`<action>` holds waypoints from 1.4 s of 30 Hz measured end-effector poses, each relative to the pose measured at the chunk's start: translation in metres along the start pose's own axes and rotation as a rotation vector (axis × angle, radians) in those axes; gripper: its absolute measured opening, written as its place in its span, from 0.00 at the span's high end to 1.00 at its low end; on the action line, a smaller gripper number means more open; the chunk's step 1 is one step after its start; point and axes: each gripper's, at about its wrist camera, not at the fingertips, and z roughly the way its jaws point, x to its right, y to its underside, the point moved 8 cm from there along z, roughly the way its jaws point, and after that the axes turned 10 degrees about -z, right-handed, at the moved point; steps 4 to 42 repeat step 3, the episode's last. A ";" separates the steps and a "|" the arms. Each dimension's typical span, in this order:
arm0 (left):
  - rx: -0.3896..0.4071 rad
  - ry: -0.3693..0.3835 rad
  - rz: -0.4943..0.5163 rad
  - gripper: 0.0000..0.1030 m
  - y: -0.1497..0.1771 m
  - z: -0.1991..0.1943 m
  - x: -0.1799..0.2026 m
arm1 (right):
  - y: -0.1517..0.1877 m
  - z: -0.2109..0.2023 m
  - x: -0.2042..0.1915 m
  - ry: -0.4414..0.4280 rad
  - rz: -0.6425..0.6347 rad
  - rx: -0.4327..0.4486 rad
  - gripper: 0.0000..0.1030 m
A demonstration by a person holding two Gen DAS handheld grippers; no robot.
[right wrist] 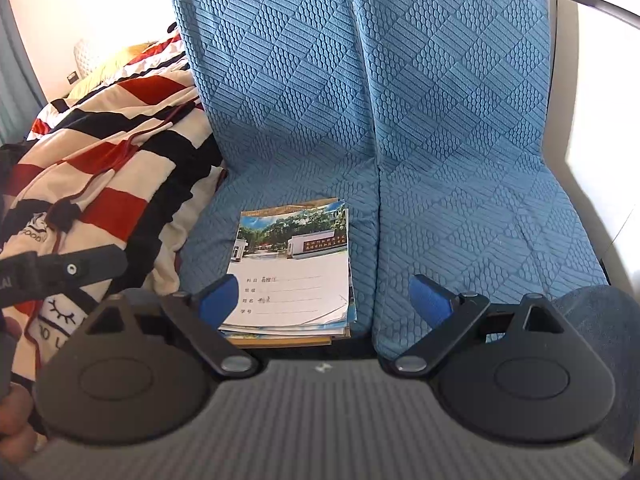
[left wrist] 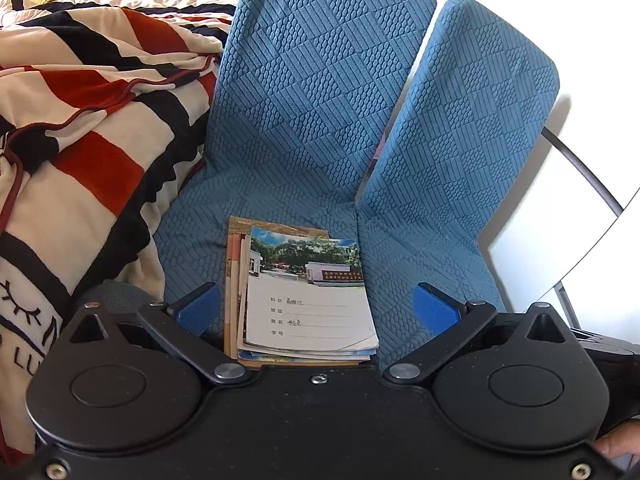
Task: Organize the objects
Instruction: 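Withdraw both open tools up from the book stack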
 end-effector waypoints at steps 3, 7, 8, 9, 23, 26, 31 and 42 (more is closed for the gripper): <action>0.002 0.018 -0.010 0.01 -0.001 -0.002 0.001 | 0.000 0.001 0.001 -0.003 0.008 -0.002 0.09; 0.002 0.018 -0.010 0.01 -0.001 -0.002 0.001 | 0.000 0.001 0.001 -0.003 0.008 -0.002 0.09; 0.002 0.018 -0.010 0.01 -0.001 -0.002 0.001 | 0.000 0.001 0.001 -0.003 0.008 -0.002 0.09; 0.002 0.018 -0.010 0.01 -0.001 -0.002 0.001 | 0.000 0.001 0.001 -0.003 0.008 -0.002 0.09; 0.002 0.018 -0.010 0.01 -0.001 -0.002 0.001 | 0.000 0.001 0.001 -0.003 0.008 -0.002 0.09; 0.002 0.018 -0.010 0.01 -0.001 -0.002 0.001 | 0.000 0.001 0.001 -0.003 0.008 -0.002 0.09; 0.002 0.018 -0.010 0.01 -0.001 -0.002 0.001 | 0.000 0.001 0.001 -0.003 0.008 -0.002 0.09; 0.002 0.018 -0.010 0.01 -0.001 -0.002 0.001 | 0.000 0.001 0.001 -0.003 0.008 -0.002 0.09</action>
